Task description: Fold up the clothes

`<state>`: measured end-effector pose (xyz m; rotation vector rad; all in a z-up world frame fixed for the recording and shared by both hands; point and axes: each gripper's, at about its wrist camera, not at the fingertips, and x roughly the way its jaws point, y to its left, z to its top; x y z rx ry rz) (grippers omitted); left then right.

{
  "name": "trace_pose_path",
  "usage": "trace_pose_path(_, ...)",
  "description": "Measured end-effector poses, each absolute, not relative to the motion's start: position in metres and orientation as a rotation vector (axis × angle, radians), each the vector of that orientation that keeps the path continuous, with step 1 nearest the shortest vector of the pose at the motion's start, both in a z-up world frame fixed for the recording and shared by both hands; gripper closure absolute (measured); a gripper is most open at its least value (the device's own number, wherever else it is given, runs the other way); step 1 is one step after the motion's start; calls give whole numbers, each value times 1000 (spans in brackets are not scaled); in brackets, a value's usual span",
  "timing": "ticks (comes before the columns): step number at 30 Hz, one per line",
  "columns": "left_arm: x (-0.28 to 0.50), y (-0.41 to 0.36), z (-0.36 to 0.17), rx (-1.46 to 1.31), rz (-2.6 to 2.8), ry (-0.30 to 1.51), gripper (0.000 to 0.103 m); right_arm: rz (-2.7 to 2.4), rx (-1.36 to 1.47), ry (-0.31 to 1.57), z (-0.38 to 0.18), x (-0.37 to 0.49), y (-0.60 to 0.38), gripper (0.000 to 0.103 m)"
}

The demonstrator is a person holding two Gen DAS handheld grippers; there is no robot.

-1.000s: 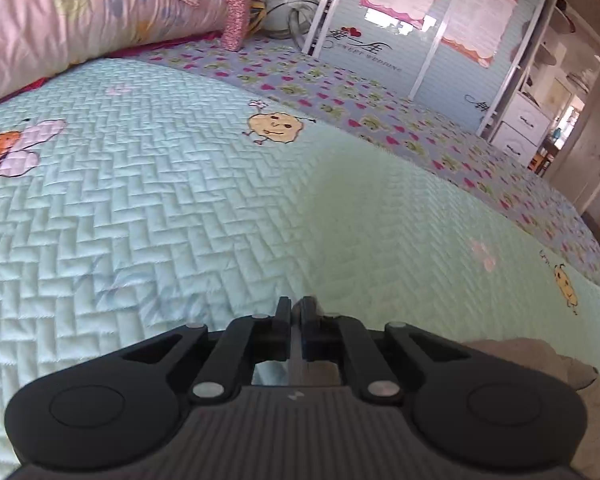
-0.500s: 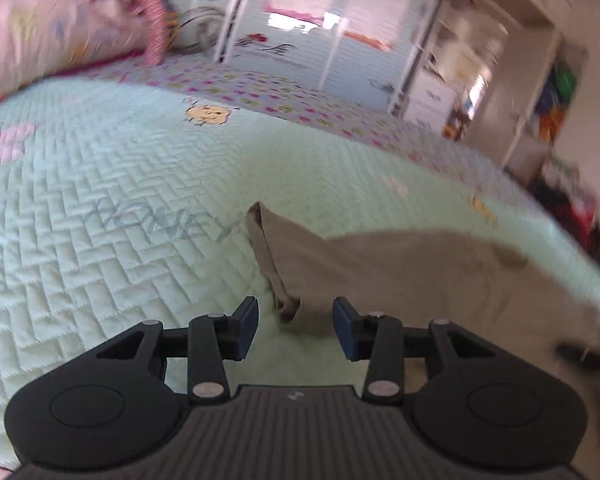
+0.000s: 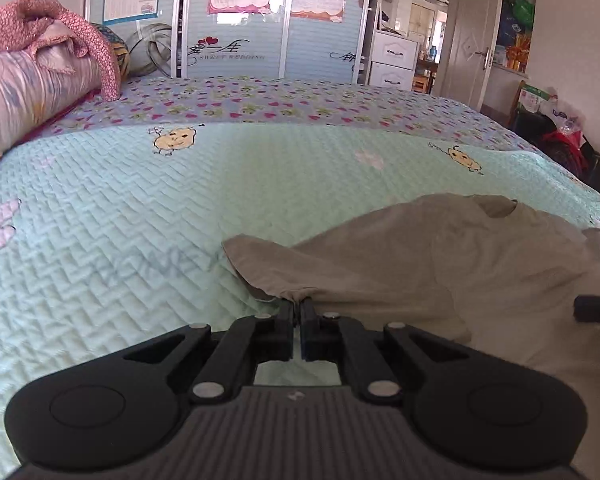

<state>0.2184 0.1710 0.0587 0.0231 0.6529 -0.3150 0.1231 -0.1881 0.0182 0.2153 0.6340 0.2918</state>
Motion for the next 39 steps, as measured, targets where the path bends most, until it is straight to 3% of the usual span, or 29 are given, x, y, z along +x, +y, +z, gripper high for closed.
trace_pose_path(5, 210, 170, 60, 104, -297, 716, 101, 482, 218, 718, 26, 123, -123, 67)
trace_pose_path(12, 219, 165, 80, 30, -262, 649, 101, 507, 169, 842, 10, 128, -71, 67)
trace_pose_path(18, 214, 155, 88, 118, -247, 677, 100, 670, 181, 861, 16, 96, -79, 66)
trace_pose_path(27, 191, 191, 40, 49, -27, 749, 100, 748, 318, 925, 18, 37, -107, 66)
trace_pose_path(32, 177, 230, 44, -181, 16, 738, 99, 643, 372, 906, 27, -14, -157, 66)
trace_pose_path(33, 173, 232, 46, -238, -40, 752, 98, 607, 384, 901, 27, -22, -170, 66)
trace_pose_path(36, 164, 213, 42, -339, -192, 823, 81, 469, 471, 864, 28, -38, -221, 66)
trace_pose_path(38, 161, 198, 35, -399, -259, 856, 58, 356, 570, 826, 28, -41, -261, 66)
trace_pose_path(39, 161, 191, 32, -425, -273, 864, 56, 286, 625, 802, 28, -41, -283, 66)
